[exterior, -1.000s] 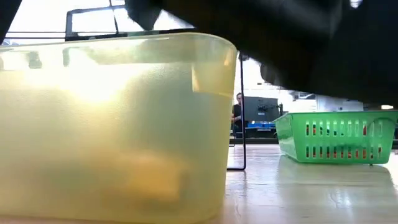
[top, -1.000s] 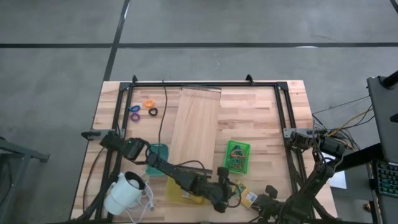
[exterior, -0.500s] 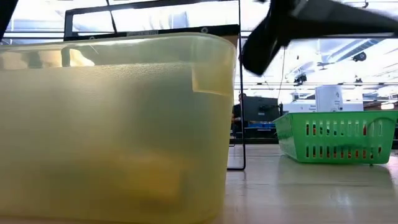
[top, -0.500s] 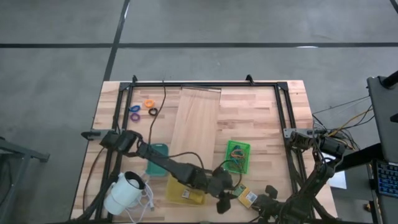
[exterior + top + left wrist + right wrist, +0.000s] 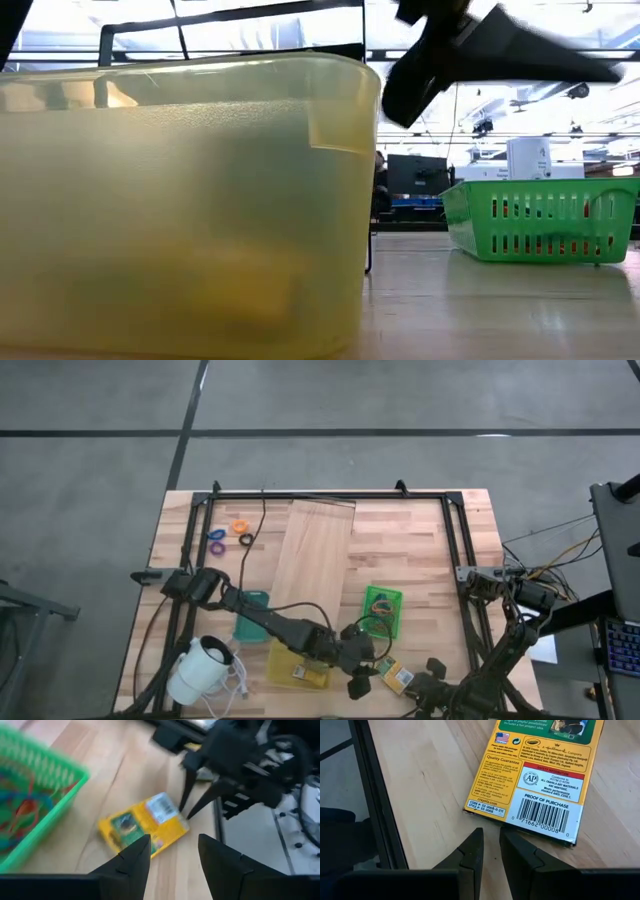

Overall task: Pick & Place Office Desk Supplies
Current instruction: Put the large yellow crayon box into the yellow bin

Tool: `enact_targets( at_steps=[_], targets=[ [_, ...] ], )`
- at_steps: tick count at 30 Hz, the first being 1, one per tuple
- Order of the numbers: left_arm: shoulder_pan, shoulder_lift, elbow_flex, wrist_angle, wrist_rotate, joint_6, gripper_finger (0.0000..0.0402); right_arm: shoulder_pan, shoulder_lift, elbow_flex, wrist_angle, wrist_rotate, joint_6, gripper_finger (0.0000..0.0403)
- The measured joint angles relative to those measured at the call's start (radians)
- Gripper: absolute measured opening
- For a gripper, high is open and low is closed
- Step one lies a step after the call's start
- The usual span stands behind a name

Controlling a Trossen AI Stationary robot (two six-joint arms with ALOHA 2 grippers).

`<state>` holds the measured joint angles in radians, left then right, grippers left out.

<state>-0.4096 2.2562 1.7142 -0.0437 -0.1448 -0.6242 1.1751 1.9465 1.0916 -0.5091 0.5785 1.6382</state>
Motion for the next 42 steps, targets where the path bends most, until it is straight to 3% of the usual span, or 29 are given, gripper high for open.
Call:
enact_targets(
  at_steps=[9, 13, 16, 22, 31, 37, 42],
  targets=[
    [-0.038, 0.0, 0.0, 0.109, 0.01, 0.575, 0.017, 0.012, -0.015, 0.036, -0.009, -0.014, 0.023, 0.0063],
    [-0.047, 0.0, -0.005, 0.1, 0.007, 0.744, 0.017, 0.045, -0.059, 0.063, -0.034, 0.145, -0.015, 0.0063],
    [-0.047, 0.0, -0.029, 0.117, 0.007, 0.678, 0.017, 0.051, -0.06, 0.066, -0.041, 0.245, -0.058, 0.0063],
    [-0.011, 0.008, -0.039, 0.187, 0.008, 0.328, 0.017, 0.015, -0.051, 0.043, -0.045, 0.216, -0.068, 0.0063],
    [-0.008, 0.043, -0.061, 0.204, 0.018, 0.369, 0.017, -0.018, 0.004, 0.022, -0.046, 0.177, -0.058, 0.0063],
    [-0.009, 0.045, -0.117, 0.307, 0.019, 0.389, 0.017, -0.033, 0.005, 0.017, -0.132, 0.247, 0.033, 0.0063],
    [-0.008, 0.046, -0.119, 0.301, 0.018, 0.39, 0.017, -0.11, 0.008, 0.003, -0.184, 0.086, 0.084, 0.0063]
  ],
)
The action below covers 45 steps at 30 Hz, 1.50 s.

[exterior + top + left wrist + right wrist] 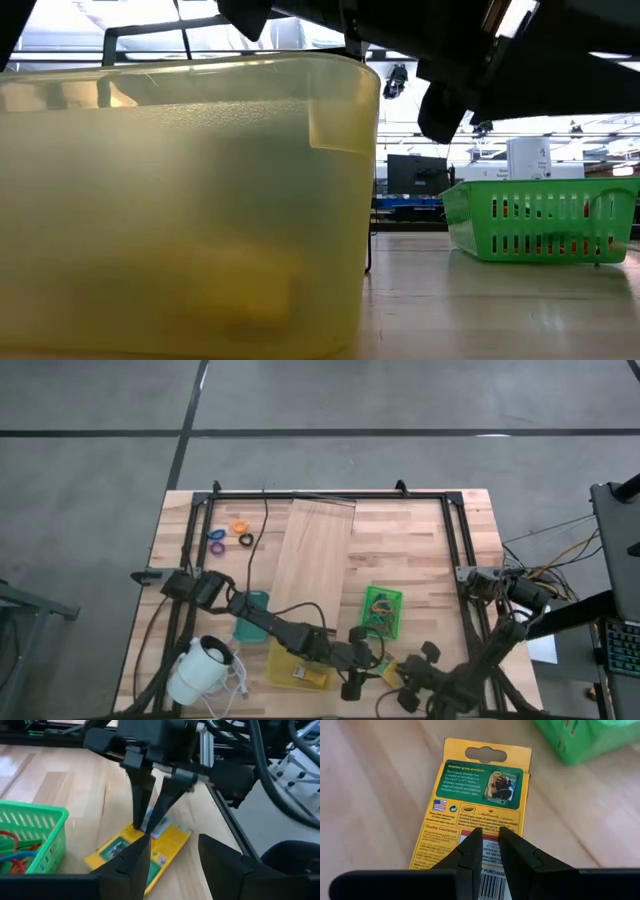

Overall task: Pick & Place Office Desk Supplies
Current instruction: Put the large yellow crayon box into the yellow bin

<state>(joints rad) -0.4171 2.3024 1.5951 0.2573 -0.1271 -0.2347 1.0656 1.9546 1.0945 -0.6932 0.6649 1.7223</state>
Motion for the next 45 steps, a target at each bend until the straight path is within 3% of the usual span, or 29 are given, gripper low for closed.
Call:
enact_targets(
  at_steps=[7, 16, 20, 28, 34, 39, 45],
  targets=[
    [-0.001, 0.0, 0.002, -0.005, 0.001, 0.002, 0.017, -0.067, 0.008, 0.014, 0.086, -0.038, -0.255, 0.0063],
    [-0.002, 0.0, 0.002, -0.037, 0.001, -0.023, 0.017, -0.027, 0.011, 0.051, 0.215, -0.108, -0.391, 0.0063],
    [-0.002, 0.0, 0.002, -0.041, 0.024, -0.141, 0.017, -0.018, 0.012, 0.051, 0.222, -0.102, -0.391, 0.0063],
    [-0.002, -0.007, 0.003, -0.038, 0.057, -0.531, 0.017, -0.018, 0.016, 0.061, 0.199, -0.056, -0.421, 0.0063],
    [-0.016, -0.009, 0.032, -0.052, 0.064, -0.535, 0.0167, -0.016, 0.016, 0.061, 0.199, -0.048, -0.421, 0.0063],
    [-0.051, -0.009, 0.137, -0.227, -0.046, -0.396, 0.0147, -0.013, 0.016, 0.062, 0.197, -0.045, -0.417, 0.0063],
    [-0.059, -0.011, 0.287, -0.541, -0.099, -0.45, 0.0122, 0.004, 0.014, 0.062, 0.174, -0.044, -0.371, 0.0063]
  ],
)
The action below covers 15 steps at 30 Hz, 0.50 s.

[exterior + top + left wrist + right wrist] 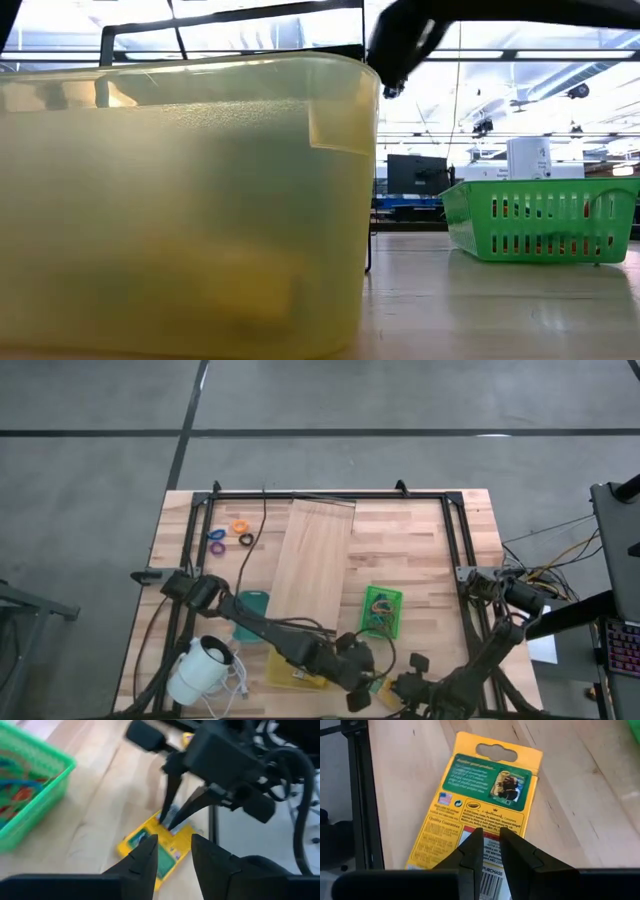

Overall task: Pick & Place Office Desk Supplies
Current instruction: Put the large yellow crayon box into the yellow bin

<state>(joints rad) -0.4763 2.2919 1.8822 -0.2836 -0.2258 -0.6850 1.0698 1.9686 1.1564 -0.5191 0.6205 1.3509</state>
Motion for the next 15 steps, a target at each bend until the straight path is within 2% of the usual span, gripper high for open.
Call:
enact_targets(
  at_steps=[4, 9, 15],
  targets=[
    [-0.001, 0.0, 0.021, -0.043, 0.016, -0.055, 0.012, 0.012, -0.001, 0.001, -0.019, 0.001, 0.032, 0.0063],
    [-0.003, 0.01, -0.013, -0.027, 0.039, -0.148, 0.012, 0.017, -0.001, 0.001, -0.031, 0.016, 0.047, 0.0063],
    [0.001, 0.04, -0.059, 0.112, 0.047, -0.131, 0.012, 0.012, -0.002, 0.001, -0.025, 0.077, 0.012, 0.0063]
  ],
)
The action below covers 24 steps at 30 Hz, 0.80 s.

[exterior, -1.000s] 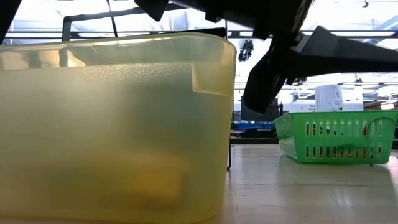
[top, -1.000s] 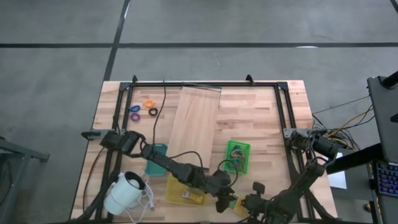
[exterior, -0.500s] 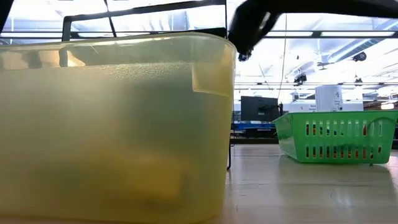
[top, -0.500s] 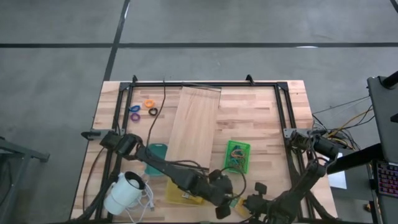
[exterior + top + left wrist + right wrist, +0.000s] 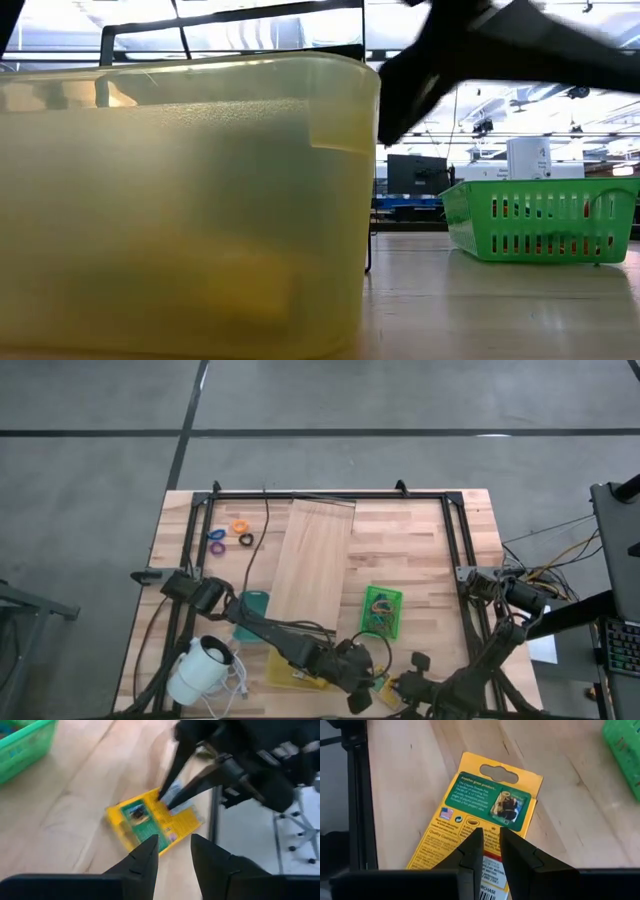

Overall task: Pick & Place Office Desk Supplies
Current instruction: Put the large yellow crayon box into the yellow bin

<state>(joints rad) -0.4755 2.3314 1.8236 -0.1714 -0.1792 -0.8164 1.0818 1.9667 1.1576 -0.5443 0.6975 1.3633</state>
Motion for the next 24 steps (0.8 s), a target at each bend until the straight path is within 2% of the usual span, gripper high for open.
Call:
enact_targets(
  at_steps=[8, 15, 19, 24],
  targets=[
    [0.009, 0.002, 0.004, 0.02, 0.0, 0.067, 0.012, -0.024, 0.0, -0.002, 0.005, -0.045, -0.002, 0.0063],
    [0.013, -0.011, 0.01, 0.044, -0.011, 0.364, 0.012, -0.026, -0.004, -0.003, 0.039, 0.005, -0.034, 0.0063],
    [0.014, -0.025, 0.01, 0.047, -0.015, 0.405, 0.012, -0.026, -0.011, -0.003, 0.034, 0.016, -0.013, 0.0063],
    [0.027, -0.108, 0.01, -0.041, -0.106, 0.447, 0.012, -0.012, -0.052, -0.003, 0.023, 0.046, -0.008, 0.0063]
  ],
)
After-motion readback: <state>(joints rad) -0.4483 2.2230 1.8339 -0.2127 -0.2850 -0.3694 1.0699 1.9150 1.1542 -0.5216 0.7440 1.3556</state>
